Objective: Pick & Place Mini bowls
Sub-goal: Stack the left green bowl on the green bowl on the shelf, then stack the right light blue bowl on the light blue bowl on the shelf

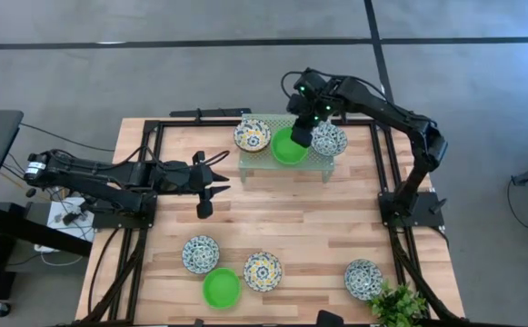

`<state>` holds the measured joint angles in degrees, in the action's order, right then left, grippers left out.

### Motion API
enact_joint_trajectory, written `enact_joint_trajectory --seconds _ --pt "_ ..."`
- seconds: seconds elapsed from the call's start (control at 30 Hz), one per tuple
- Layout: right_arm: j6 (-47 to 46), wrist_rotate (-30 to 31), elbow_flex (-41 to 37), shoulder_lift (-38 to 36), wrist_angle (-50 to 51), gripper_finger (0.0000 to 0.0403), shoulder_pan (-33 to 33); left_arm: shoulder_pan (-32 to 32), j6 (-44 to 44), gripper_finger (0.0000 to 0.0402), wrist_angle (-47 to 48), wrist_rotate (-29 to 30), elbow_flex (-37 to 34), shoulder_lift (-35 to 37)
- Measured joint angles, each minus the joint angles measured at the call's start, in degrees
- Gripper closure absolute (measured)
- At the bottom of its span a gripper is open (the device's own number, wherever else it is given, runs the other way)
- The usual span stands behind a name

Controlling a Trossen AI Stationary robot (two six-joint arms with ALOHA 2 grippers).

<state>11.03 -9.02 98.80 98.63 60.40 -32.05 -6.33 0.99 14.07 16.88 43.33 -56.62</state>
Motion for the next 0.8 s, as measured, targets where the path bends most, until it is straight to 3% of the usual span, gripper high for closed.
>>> enact_joint_trajectory --seconds 0.27,0.47,0.67,0.8 --pt "0.0 0.0 1.8 -0.1 1.8 0.0342 0.2 0.0 0.0 0.0305 0.0 0.0 0.0 0.0" --pt "-1.2 0.1 10.8 -0.2 9.9 0.0341 2.9 0.0 0.0 0.0305 0.0 0.0 0.0 0.0" --pt "-7.4 0.1 19.3 -0.3 24.4 0.0341 8.8 0.0 0.0 0.0305 0.0 0.0 0.0 0.0" --pt "-11.8 0.1 19.9 -0.5 29.5 0.0341 14.6 0.0 0.0 0.0305 0.0 0.0 0.0 0.0"
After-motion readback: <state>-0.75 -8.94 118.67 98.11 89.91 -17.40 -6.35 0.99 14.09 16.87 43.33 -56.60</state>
